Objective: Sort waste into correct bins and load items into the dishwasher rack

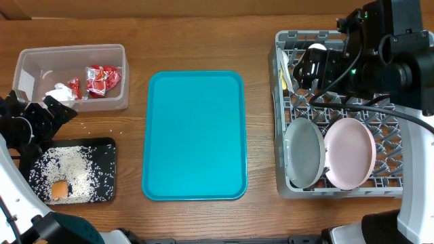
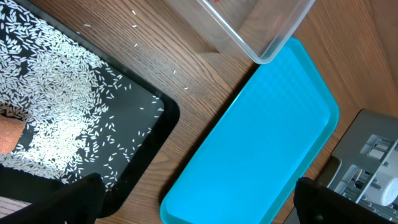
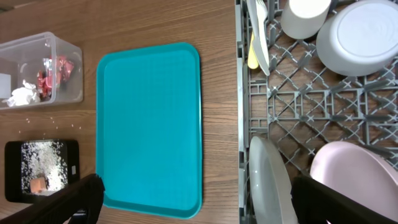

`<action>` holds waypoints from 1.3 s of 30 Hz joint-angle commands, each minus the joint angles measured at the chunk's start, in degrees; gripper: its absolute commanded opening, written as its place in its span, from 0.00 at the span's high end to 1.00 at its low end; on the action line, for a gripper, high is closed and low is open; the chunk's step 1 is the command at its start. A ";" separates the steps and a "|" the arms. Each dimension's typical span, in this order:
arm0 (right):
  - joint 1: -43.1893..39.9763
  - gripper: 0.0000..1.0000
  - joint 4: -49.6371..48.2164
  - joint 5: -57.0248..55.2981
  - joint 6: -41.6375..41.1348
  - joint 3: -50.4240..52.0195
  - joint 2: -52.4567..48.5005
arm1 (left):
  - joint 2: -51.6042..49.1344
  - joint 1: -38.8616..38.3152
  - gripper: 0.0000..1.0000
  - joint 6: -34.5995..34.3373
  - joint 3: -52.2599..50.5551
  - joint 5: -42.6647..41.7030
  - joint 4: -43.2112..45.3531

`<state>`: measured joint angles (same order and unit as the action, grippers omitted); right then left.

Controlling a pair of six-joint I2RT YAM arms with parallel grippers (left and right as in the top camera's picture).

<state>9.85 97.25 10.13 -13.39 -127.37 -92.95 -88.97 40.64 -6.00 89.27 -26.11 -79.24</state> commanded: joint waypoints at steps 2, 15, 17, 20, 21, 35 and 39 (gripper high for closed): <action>0.20 0.00 -0.20 -0.42 1.73 0.72 1.22 | 0.09 0.17 0.00 -0.42 0.13 -0.02 0.02; -0.24 0.00 -15.34 -5.27 4.11 20.79 15.04 | 0.09 0.17 0.00 -0.42 0.13 -0.02 0.02; -0.68 0.00 -20.79 -4.81 4.50 28.06 19.63 | 0.09 0.17 0.00 -0.42 0.13 -0.02 0.02; -1.81 0.00 -29.16 -3.06 4.50 40.30 27.21 | 0.09 0.17 0.00 -0.42 0.11 -0.04 0.02; -2.21 0.00 -31.98 -2.27 4.50 44.35 29.64 | 0.09 0.17 0.00 -0.39 0.13 -0.02 0.02; -4.85 0.00 -74.42 5.07 4.87 97.85 65.64 | 0.09 0.17 0.00 -0.42 0.13 -0.02 0.02; -4.83 0.00 -83.32 6.80 4.87 108.56 75.10 | 0.09 0.17 0.00 -0.42 0.13 -0.02 0.02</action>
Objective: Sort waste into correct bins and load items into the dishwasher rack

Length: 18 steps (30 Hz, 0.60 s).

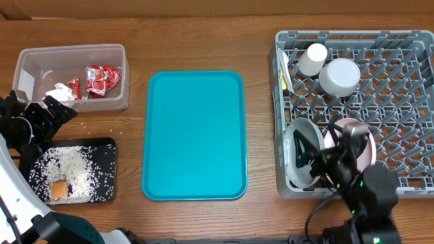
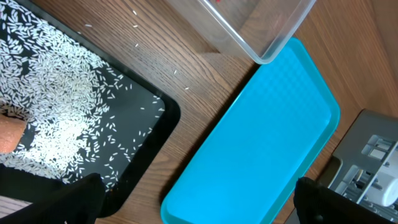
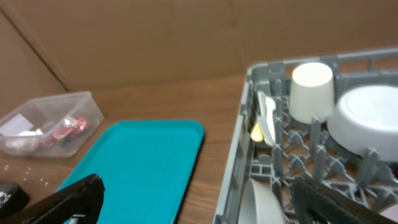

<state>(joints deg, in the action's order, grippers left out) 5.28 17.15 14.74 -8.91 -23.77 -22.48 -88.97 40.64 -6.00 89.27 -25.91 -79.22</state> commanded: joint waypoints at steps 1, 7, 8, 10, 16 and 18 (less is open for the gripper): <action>-0.26 0.00 -5.01 2.62 0.39 7.06 6.38 | 0.09 0.17 0.00 -0.42 0.13 -0.22 0.00; -0.55 0.00 -11.50 3.37 0.37 16.55 14.10 | 0.09 0.17 0.00 -0.39 0.13 -0.22 0.00; -0.81 0.00 -12.02 3.37 0.37 17.57 14.93 | 0.09 0.17 0.00 -0.42 0.13 -0.22 0.00; -1.27 0.00 -13.46 3.37 0.33 19.37 15.98 | 0.09 0.17 0.00 -0.42 0.13 -0.22 0.00; -1.49 0.00 -15.67 0.79 0.15 22.29 19.93 | 0.09 0.17 0.00 -0.42 0.13 -0.22 0.00; -1.51 0.00 -15.85 0.13 0.17 23.12 22.58 | 0.09 0.17 0.00 -0.42 0.13 -0.22 0.00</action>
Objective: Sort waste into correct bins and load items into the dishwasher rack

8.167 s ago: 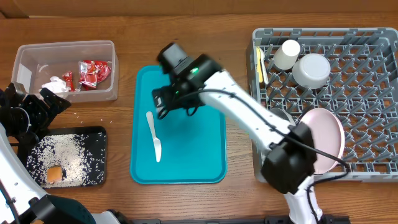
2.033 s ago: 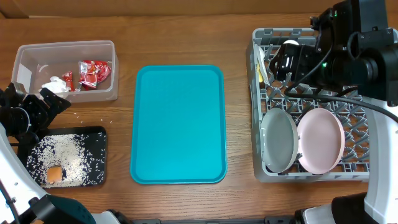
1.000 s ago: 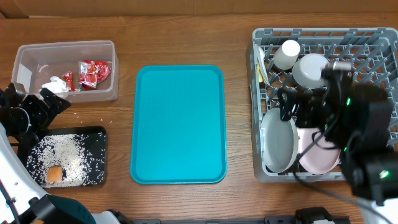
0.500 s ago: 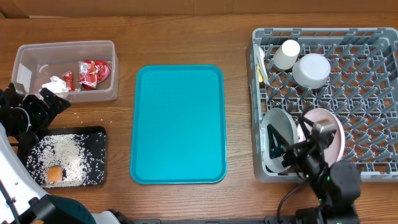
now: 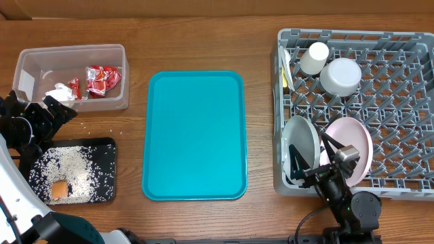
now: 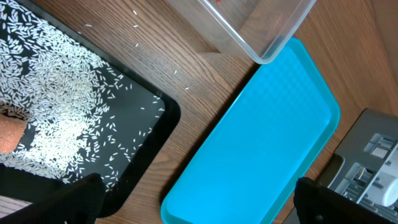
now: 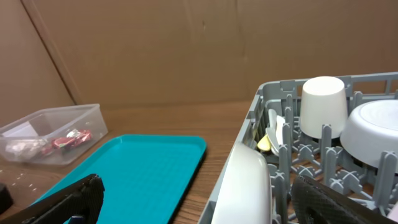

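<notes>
The grey dishwasher rack (image 5: 352,102) at the right holds a white cup (image 5: 313,58), a white bowl (image 5: 340,76), yellow and white cutlery (image 5: 283,68), a grey plate (image 5: 303,150) and a pink plate (image 5: 352,152), both on edge. My right gripper (image 5: 332,177) is low at the rack's front edge, open and holding nothing; its wrist view faces the grey plate's rim (image 7: 245,186). At the far left my left gripper (image 6: 199,199) is open above the black rice tray (image 6: 56,112) and the bare teal tray (image 5: 195,135).
A clear bin (image 5: 71,78) at the back left holds red wrappers and white paper. The black tray (image 5: 71,171) carries scattered rice and an orange piece (image 5: 60,190). Loose rice grains lie on the wood near the bin. A cardboard wall stands behind the table.
My right arm has sunk lower at the rack's front edge, so its camera now looks level past the grey plate's rim. The left arm and all objects are unchanged.
First my right gripper was open high over the back of the rack near the cup and bowl. Then it was at the rack's front by the two plates. Now it is lower still there. The left arm stayed still throughout.
</notes>
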`<action>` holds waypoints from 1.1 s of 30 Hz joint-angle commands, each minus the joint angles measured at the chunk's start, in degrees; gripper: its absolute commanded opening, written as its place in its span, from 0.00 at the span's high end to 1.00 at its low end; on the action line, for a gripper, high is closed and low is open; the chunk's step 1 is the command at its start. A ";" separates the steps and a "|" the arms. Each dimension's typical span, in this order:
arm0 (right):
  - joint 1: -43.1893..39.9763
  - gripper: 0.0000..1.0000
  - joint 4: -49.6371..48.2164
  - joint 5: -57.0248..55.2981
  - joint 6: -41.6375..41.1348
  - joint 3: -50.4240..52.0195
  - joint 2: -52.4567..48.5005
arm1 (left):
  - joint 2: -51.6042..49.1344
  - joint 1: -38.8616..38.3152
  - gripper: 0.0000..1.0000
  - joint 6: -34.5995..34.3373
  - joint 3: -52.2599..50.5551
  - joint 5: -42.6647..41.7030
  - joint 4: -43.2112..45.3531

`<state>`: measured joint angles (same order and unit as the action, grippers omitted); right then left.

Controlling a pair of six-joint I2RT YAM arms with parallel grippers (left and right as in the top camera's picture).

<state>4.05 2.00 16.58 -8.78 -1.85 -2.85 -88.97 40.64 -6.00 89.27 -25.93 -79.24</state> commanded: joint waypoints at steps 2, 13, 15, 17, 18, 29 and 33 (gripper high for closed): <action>-0.28 0.00 -2.01 -3.08 -0.33 1.42 2.69 | 0.09 0.17 0.00 -0.42 0.13 -0.20 0.02; -0.28 0.00 2.12 -16.48 -0.35 1.42 2.69 | 0.09 0.17 0.00 -0.42 0.13 -0.20 0.02; -0.28 0.00 2.64 -18.12 -0.17 1.42 2.71 | 0.09 0.17 0.00 -0.42 0.13 -0.20 0.02; -0.28 0.00 2.64 -18.03 0.33 1.40 2.71 | 0.09 0.17 0.00 -0.42 0.13 -0.20 0.02; -0.26 0.00 2.64 -17.94 0.28 1.40 2.71 | 0.09 0.17 0.00 -0.42 0.13 -0.20 0.02; -0.28 0.00 2.80 -16.52 -0.15 1.40 2.69 | 0.09 0.17 0.00 -0.42 0.13 -0.22 0.02; -0.28 0.00 2.80 -16.52 -0.15 1.40 2.69 | 0.09 0.17 0.00 -0.42 0.13 -0.20 0.02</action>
